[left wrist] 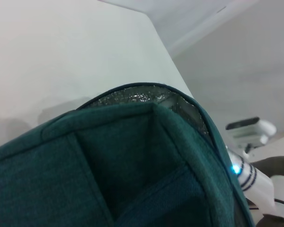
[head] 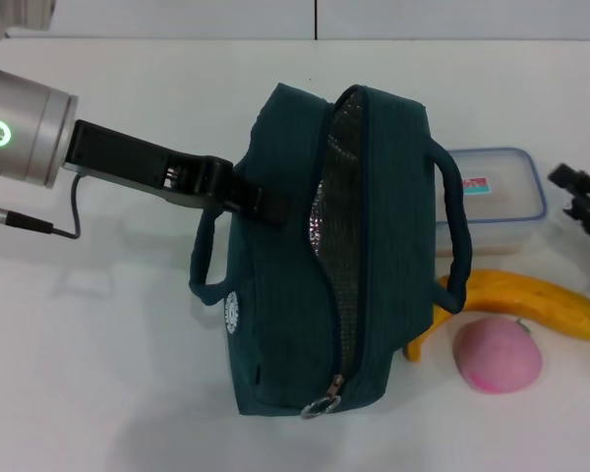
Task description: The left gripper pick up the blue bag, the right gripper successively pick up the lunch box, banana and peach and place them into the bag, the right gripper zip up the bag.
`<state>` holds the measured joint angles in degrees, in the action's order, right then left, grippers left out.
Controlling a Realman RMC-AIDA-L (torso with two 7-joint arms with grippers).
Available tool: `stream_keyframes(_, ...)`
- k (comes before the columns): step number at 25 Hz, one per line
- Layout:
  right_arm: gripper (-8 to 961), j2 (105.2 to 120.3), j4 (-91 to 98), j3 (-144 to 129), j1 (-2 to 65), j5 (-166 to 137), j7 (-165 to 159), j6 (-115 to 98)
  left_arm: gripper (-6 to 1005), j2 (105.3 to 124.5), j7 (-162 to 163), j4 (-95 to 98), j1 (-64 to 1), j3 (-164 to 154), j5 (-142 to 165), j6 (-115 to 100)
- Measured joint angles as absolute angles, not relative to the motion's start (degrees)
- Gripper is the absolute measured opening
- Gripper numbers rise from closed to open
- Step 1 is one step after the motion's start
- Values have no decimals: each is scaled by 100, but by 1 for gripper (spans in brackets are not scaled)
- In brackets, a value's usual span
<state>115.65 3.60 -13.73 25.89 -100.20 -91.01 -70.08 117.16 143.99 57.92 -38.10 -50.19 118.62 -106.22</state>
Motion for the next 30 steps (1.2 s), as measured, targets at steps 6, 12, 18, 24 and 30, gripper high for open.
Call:
stream_keyframes(6, 811, 11595, 154, -1488, 2888, -10021, -9010, -6812, 34, 11743, 14269, 5769, -3782, -5019, 11908, -10605)
stream_keyframes(12, 804, 11589, 147, -1486, 2905, -10018, -9008, -6939, 34, 11740, 14214, 5766, -3698, -4995, 11911, -10601)
stream_keyframes(18, 663, 11581, 120, -1457, 2891, -9976, -9052, -6980, 34, 11733, 14208, 5765, -3690, -5005, 11915, -10599)
stream_keyframes(24, 507, 11597, -1, -1394, 2902, -9945, -9140, -6967, 34, 11740, 14208, 5765, -3713, -5016, 11918, -10599)
stream_keyframes(30, 378, 11609, -119, -1257, 2895, -9945, -9589, -6969, 34, 11751, 14209, 5765, -3694, -5019, 11918, -10599)
